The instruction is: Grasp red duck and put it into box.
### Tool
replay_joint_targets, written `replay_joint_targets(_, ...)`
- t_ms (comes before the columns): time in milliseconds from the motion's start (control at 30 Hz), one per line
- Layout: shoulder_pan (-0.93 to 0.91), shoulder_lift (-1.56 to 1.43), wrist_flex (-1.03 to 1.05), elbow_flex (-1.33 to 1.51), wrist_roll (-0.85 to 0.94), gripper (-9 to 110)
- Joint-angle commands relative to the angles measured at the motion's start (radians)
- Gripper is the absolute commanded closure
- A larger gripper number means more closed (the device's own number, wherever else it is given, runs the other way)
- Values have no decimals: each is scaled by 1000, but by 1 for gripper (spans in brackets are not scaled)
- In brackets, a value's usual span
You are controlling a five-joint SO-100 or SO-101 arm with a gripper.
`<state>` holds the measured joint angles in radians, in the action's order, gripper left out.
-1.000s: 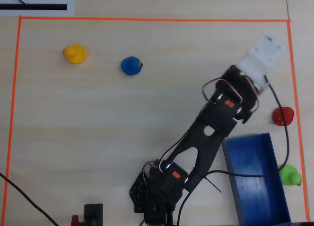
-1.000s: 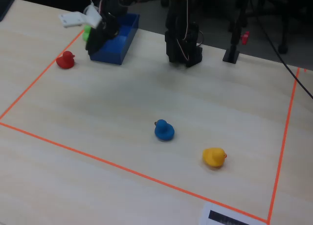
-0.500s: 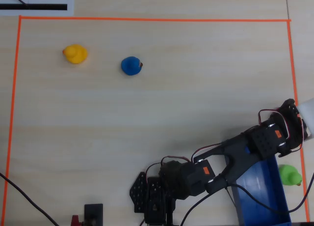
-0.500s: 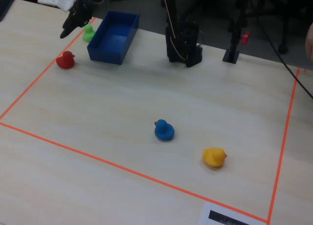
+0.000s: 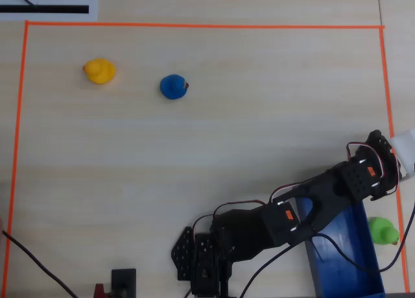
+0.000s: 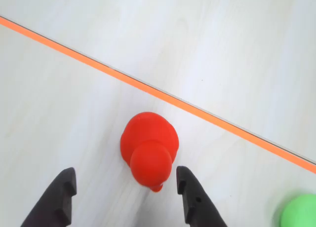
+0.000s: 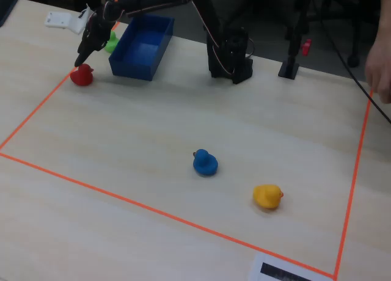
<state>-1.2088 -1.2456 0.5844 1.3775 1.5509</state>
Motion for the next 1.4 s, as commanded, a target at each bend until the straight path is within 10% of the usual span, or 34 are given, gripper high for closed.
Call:
replay_joint_targets(0,-20,12,-21,-67,8,74)
replay_joint_targets(1367,-18,236,132,-261,40,79)
